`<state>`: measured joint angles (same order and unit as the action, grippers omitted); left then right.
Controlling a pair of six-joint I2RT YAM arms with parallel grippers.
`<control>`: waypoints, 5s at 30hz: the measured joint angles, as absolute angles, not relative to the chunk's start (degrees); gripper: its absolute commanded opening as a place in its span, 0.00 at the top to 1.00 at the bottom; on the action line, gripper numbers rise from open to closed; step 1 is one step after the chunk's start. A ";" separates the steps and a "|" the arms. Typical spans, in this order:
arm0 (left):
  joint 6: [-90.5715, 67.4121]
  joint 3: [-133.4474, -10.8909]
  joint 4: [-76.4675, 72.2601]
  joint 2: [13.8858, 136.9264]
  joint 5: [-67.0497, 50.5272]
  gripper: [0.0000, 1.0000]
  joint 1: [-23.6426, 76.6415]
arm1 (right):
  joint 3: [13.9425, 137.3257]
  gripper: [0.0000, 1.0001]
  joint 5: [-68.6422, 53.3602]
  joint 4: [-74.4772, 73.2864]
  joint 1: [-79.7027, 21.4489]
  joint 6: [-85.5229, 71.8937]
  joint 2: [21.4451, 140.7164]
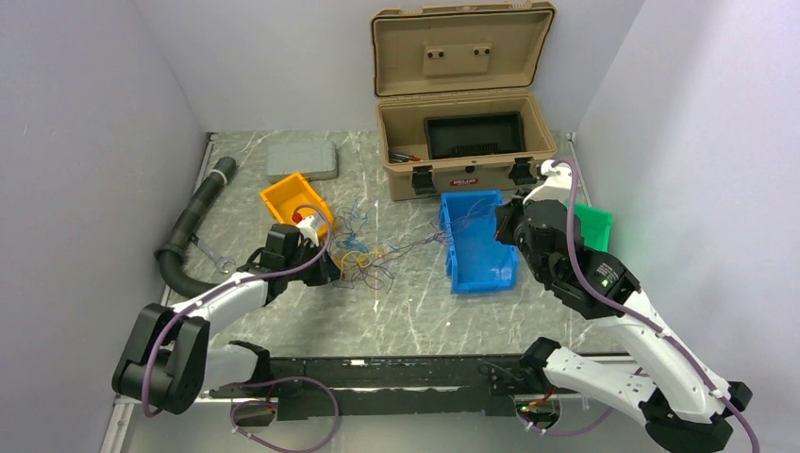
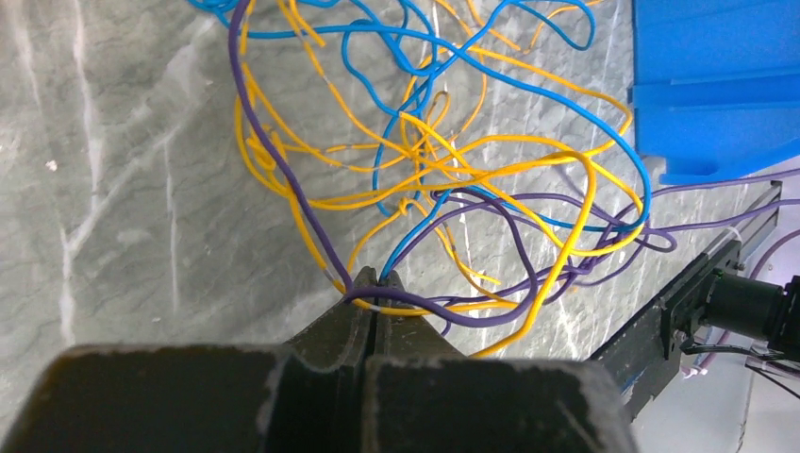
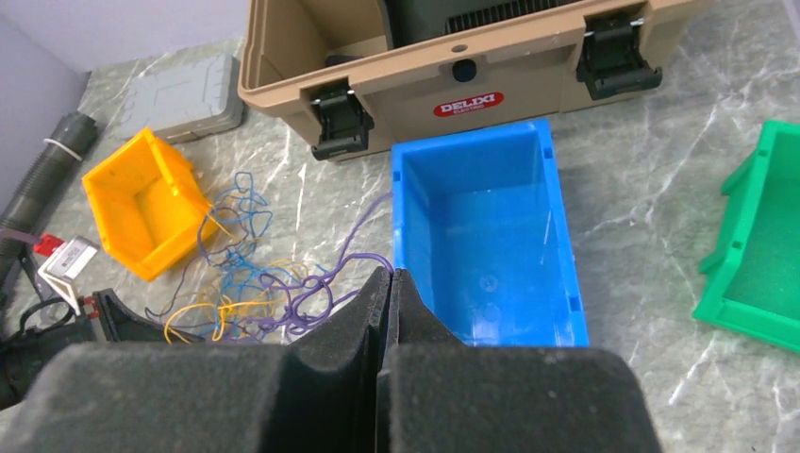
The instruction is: Untangle the cables
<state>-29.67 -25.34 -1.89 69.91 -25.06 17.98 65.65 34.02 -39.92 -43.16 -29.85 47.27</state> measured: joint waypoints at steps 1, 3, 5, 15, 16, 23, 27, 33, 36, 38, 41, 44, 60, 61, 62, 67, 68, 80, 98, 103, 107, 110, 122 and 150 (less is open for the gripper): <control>-29.65 -25.34 -1.21 69.63 -24.62 1.00 17.98 | 65.84 1.00 34.20 -40.27 -43.13 -29.54 47.18; -29.61 -25.34 0.10 68.93 -23.83 1.00 17.98 | 65.93 1.00 34.30 -40.69 -43.13 -29.06 46.87; -29.39 -25.39 2.04 67.79 -22.76 0.73 17.98 | 66.06 1.00 33.98 -40.73 -43.13 -28.38 46.57; -27.05 -32.01 15.64 56.01 -18.31 0.36 21.67 | 67.88 1.00 17.32 -35.83 -42.98 -21.93 48.82; -26.85 -33.19 16.51 54.50 -17.89 0.36 22.26 | 67.88 1.00 15.73 -35.22 -42.98 -21.61 49.54; -24.64 -34.57 15.18 46.61 -17.26 0.32 25.45 | 67.88 1.00 8.29 -33.63 -42.98 -20.38 53.19; -23.03 -34.59 10.07 48.80 -17.32 0.30 29.08 | 68.99 1.00 5.78 -33.32 -42.98 -20.45 53.43; -19.42 -34.87 -1.52 56.18 -17.23 0.27 35.44 | 71.72 1.00 4.86 -32.77 -42.98 -21.34 53.41; -17.17 -35.68 -6.20 60.34 -16.73 0.27 37.43 | 71.79 1.00 4.75 -32.67 -42.98 -22.22 53.36; -15.59 -36.34 -9.02 62.50 -16.19 0.26 38.57 | 71.81 1.00 4.43 -32.67 -42.98 -22.74 53.36; -13.58 -37.60 -12.99 64.71 -15.53 0.27 40.10 | 72.16 1.00 4.27 -32.60 -42.98 -23.40 53.39; -12.10 -39.44 -16.05 66.89 -15.11 0.27 41.41 | 72.36 1.00 4.12 -32.27 -42.98 -23.90 53.39; -8.62 -47.03 -21.82 79.35 -15.29 0.93 45.80 | 72.44 1.00 3.88 -31.16 -42.98 -26.09 53.58; -8.97 -47.44 -22.06 79.94 -15.31 1.00 45.82 | 72.47 1.00 3.99 -31.16 -42.98 -26.24 53.56; -8.86 -47.64 -22.55 80.42 -15.46 1.00 45.84 | 72.47 1.00 4.43 -31.16 -42.98 -26.57 53.49; -9.72 -46.70 -25.17 79.92 -15.29 1.00 45.84 | 71.99 1.00 12.16 -31.73 -42.98 -28.62 50.26; -9.87 -46.11 -25.45 79.40 -15.07 1.00 45.82 | 71.61 1.00 14.52 -32.16 -43.00 -29.08 48.82; -17.39 -27.11 -18.02 63.29 -11.44 1.00 37.10 | 70.15 1.00 40.93 -39.13 -42.89 -31.70 36.14; -29.34 -34.63 17.96 46.87 16.69 1.00 26.55 | 70.39 1.00 54.41 -49.95 -42.94 -41.69 40.25; -34.26 -35.92 26.28 41.89 24.32 1.00 20.93 | 70.63 1.00 63.29 -54.35 -42.89 -46.04 37.08; -35.55 -36.36 28.88 41.01 25.56 1.00 19.88 | 70.24 1.00 64.12 -53.21 -42.87 -44.01 35.83; -35.35 -36.36 29.47 41.08 24.60 1.00 19.88 | 67.90 1.00 60.97 -49.84 -42.87 -40.62 35.29; -25.54 -36.34 23.51 42.13 3.05 0.07 21.15 | 63.72 1.00 26.85 -34.17 -42.83 -26.96 39.99; -27.83 -39.13 -27.57 71.20 -24.53 0.19 45.12 | 85.60 1.00 8.43 -18.68 -42.83 -29.21 57.06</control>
